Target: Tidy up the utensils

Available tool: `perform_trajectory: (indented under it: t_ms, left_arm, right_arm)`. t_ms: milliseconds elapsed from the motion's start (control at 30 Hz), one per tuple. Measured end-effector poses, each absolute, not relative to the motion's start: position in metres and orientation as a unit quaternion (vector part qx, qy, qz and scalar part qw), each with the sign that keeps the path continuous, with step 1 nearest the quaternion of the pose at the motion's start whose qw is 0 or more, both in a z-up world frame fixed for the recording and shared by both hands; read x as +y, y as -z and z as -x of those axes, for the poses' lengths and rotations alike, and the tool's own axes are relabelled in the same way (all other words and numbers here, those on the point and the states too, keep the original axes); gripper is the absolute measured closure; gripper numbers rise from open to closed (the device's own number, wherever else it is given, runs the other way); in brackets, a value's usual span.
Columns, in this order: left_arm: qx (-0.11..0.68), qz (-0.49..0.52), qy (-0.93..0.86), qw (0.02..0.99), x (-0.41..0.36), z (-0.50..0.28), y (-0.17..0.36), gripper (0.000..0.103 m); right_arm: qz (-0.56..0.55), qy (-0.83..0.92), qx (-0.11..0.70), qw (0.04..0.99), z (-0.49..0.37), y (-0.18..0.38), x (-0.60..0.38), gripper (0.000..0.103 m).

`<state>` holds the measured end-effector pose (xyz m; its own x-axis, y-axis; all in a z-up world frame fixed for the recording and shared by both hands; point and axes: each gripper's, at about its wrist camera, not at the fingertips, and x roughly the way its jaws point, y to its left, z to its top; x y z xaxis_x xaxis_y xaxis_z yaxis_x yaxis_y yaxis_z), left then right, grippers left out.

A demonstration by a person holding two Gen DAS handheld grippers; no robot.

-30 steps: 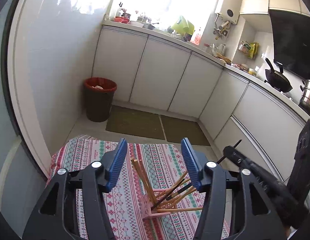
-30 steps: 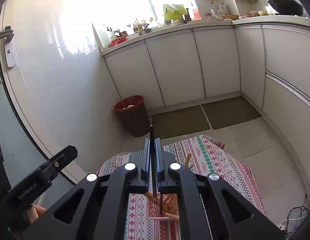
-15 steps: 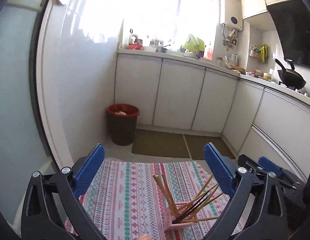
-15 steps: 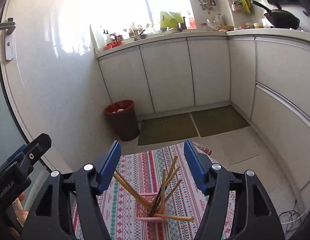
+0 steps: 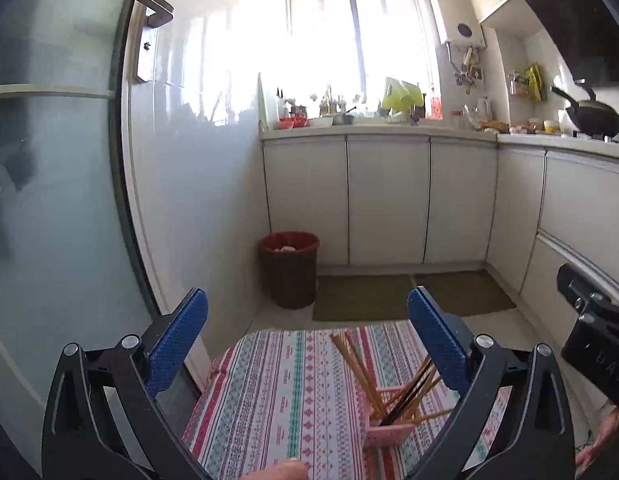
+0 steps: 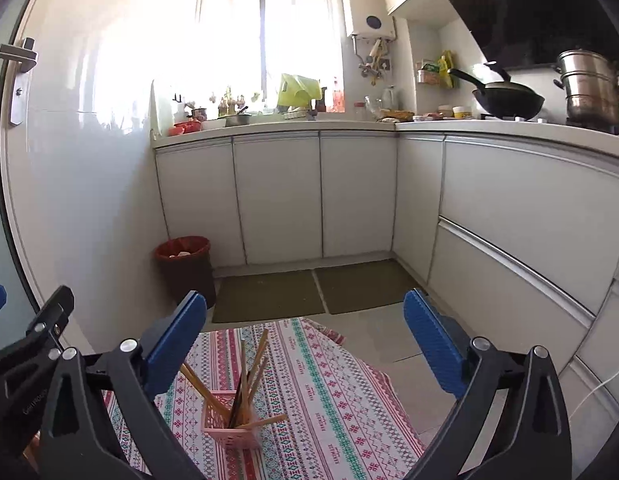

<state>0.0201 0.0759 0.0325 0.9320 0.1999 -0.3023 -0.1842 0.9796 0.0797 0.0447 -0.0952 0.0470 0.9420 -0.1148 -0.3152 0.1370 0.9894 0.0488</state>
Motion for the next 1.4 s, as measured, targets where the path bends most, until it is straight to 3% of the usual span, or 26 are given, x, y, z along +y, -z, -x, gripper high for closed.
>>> perform_trajectory:
  t_ms: [467,1400]
  left_arm:
    - [0.185,-0.02,-0.084,0.979,0.052,0.025,-0.004,0.007]
    - [0.198,0.032,-0.045,0.979,0.036,0.018,-0.014,0.007]
  right_arm:
    - [-0.029,0.094,0.242,0.965,-0.006,0.001,-0.135,0.007]
    - [-0.072,0.123,0.205,0.968,0.007,-0.008,-0.159,0.007]
